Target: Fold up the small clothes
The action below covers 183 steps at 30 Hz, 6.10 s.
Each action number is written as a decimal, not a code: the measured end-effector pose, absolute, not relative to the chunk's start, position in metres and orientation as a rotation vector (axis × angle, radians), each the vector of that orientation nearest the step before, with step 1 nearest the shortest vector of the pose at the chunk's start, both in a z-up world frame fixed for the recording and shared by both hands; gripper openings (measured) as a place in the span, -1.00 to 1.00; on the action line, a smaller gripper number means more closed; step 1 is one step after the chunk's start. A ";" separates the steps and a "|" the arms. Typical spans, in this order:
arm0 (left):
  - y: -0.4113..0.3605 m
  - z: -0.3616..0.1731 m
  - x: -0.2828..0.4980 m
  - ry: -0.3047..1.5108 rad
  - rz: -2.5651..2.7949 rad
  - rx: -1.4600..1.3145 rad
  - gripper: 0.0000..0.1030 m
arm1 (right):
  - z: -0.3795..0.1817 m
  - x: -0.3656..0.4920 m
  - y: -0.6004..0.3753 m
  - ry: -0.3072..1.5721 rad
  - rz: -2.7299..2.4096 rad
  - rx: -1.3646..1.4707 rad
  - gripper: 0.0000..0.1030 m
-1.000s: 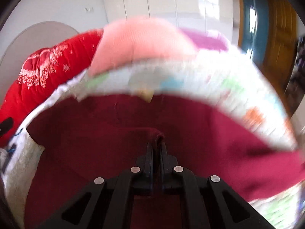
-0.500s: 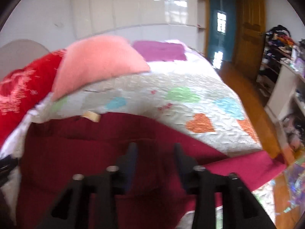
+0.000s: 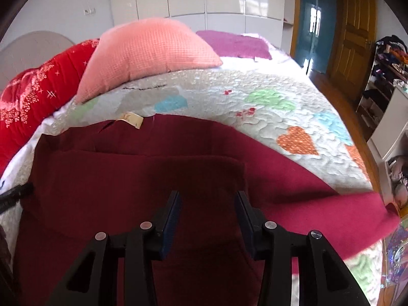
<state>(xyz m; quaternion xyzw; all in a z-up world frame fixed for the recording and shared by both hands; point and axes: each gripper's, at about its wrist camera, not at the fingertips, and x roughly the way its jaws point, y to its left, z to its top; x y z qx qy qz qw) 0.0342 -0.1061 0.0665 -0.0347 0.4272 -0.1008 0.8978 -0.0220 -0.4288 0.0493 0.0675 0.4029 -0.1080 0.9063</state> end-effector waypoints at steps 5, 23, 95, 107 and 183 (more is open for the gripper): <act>-0.127 0.085 0.012 0.838 -0.276 -0.097 0.39 | 0.032 -0.023 -0.435 0.879 -0.229 0.161 -0.01; -0.135 0.060 0.046 0.902 -0.191 -0.054 0.39 | 0.062 -0.015 -0.443 0.829 -0.236 0.156 0.00; -0.089 0.055 0.027 0.848 -0.154 -0.084 0.54 | 0.059 -0.102 -0.485 0.807 -0.257 0.277 -0.05; -0.126 0.080 0.016 0.848 -0.201 -0.080 0.54 | 0.029 -0.185 -0.679 0.661 -0.501 0.887 0.32; -0.152 0.051 0.125 1.065 -0.446 -0.244 -0.28 | 0.080 -0.087 -0.453 0.773 0.142 0.328 -0.11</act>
